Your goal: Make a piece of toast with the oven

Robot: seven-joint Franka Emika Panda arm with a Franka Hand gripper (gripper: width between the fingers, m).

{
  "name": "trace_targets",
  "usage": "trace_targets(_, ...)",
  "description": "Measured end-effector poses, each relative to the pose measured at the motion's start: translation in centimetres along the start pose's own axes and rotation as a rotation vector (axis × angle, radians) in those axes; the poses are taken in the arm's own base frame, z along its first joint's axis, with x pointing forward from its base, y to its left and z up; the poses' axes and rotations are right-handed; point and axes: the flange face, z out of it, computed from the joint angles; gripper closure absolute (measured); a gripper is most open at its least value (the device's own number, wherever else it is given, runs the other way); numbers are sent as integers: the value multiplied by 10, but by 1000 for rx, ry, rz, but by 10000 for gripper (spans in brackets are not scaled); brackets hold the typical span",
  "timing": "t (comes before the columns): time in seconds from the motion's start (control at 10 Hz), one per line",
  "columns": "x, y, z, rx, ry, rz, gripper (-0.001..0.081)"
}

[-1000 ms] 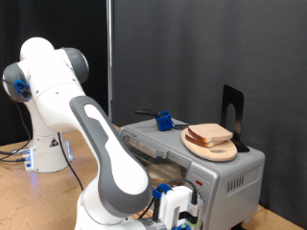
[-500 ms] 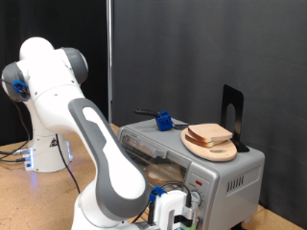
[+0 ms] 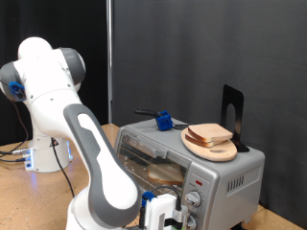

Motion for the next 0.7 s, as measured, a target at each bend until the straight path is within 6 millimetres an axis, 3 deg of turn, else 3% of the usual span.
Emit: trace_targets(0.7, -3, 7, -1, 92, 13, -79, -2)
